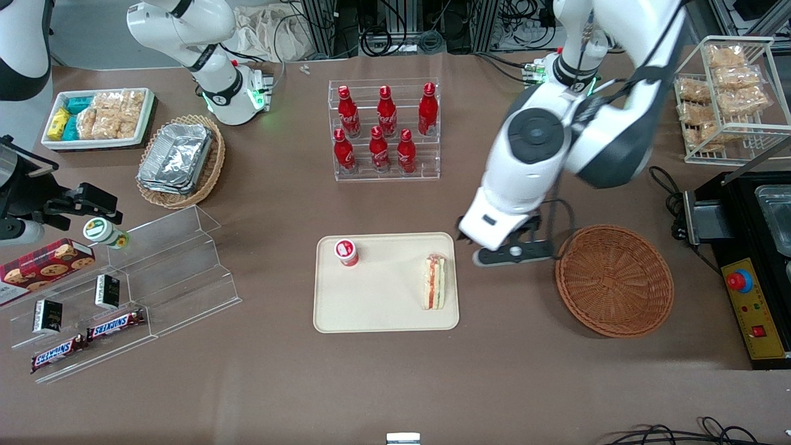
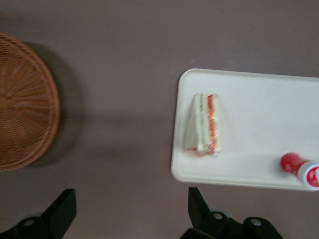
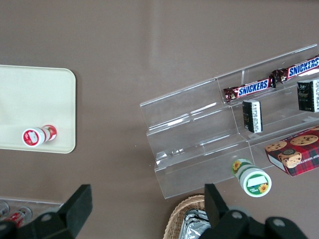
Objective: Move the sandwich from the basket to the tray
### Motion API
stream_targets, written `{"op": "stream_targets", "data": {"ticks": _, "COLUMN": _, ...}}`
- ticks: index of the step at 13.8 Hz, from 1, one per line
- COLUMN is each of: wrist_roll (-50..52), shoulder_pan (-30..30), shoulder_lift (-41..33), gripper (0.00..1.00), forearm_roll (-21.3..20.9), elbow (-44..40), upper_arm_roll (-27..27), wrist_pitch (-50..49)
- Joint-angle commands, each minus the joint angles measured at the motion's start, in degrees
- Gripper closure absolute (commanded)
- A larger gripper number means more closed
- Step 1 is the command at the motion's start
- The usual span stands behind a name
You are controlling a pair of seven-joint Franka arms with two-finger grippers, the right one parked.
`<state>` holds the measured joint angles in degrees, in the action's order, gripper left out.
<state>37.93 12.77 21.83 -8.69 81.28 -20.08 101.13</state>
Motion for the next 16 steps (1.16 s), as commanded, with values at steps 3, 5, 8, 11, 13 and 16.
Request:
{"op": "stream_targets", "data": {"ticks": 3, "wrist_roll": -14.7, "shoulder_pan": -9.6, "shoulder_lift": -8.4, "gripper": 0.0, "forearm_roll": 7.4, "elbow": 2.0, "upper_arm_roll": 0.0, "wrist_pitch": -9.3}}
{"op": "stream_targets", "data": {"ticks": 5, "wrist_roll": -21.3, "shoulder_pan": -13.0, "shoulder_lift": -12.1, "gripper": 0.0, "forearm_roll": 8.1, "elbow": 2.0, "upper_arm_roll": 0.7, "wrist_pitch": -16.5}}
{"op": "stream_targets", "data": {"ticks": 8, "wrist_roll": -27.3, "shoulder_pan": -13.4, "shoulder_lift": -18.1, "gripper": 0.0, "forearm_roll": 8.9, "elbow": 4.5, "upper_arm_roll": 8.5, "wrist_pitch": -20.3}}
{"op": "stream_targets", "data": {"ticks": 11, "wrist_roll": -30.5, "shoulder_pan": -13.0, "shoulder_lift": -22.3, "gripper": 0.0, "forearm_roll": 10.5, "elbow": 7.4, "upper_arm_roll": 14.0, "wrist_pitch": -20.0}}
{"op": "stream_targets", "data": {"ticks": 13, "wrist_roll": -30.6, "shoulder_pan": -12.9, "shoulder_lift": -21.6, "gripper": 0.0, "forearm_roll": 10.3, "elbow": 6.4, "upper_arm_roll": 14.0, "wrist_pitch": -19.6}}
{"op": "stream_targets", "data": {"ticks": 16, "wrist_roll": -30.8, "shoulder_pan": -12.9, "shoulder_lift": -21.5, "gripper": 0.0, "forearm_roll": 9.7, "elbow": 6.0, "upper_arm_roll": 13.9, "wrist_pitch": -19.9}}
